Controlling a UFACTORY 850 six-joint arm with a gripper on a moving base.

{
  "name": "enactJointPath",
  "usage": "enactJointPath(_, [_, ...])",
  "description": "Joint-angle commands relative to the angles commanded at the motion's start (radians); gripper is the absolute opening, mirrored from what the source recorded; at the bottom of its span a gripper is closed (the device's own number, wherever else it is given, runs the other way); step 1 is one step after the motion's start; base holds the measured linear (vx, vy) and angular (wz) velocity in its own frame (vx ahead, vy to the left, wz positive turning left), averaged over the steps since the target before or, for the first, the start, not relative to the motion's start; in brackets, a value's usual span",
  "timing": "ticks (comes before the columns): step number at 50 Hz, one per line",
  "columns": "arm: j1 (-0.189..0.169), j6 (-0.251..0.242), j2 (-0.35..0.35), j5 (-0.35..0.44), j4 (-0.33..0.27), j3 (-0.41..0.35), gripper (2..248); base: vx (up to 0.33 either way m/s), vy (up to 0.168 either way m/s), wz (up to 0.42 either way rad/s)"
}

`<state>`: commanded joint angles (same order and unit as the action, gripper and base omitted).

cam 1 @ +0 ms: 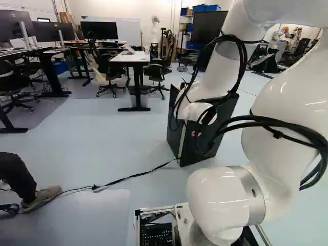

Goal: Open the fridge door

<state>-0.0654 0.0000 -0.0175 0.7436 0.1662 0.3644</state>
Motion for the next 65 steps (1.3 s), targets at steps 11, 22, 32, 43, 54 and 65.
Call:
enactJointPath(11, [-0.012, 0.000, -0.033, -0.020, 0.031, 0.034, 247, 0.000, 0.000, 0.000])
enactJointPath(22, [-0.024, 0.000, -0.065, -0.039, 0.063, 0.068, 247, 0.000, 0.000, 0.000])
enactJointPath(32, [-0.034, 0.000, -0.093, -0.057, 0.091, 0.099, 247, 0.000, 0.000, 0.000])
enactJointPath(43, [-0.045, 0.000, -0.124, -0.076, 0.122, 0.134, 247, 0.000, 0.000, 0.000])
enactJointPath(54, [-0.056, 0.000, -0.155, -0.096, 0.154, 0.168, 247, 0.000, 0.000, 0.000])
enactJointPath(65, [-0.066, 0.000, -0.185, -0.115, 0.185, 0.203, 247, 0.000, 0.000, 0.000])
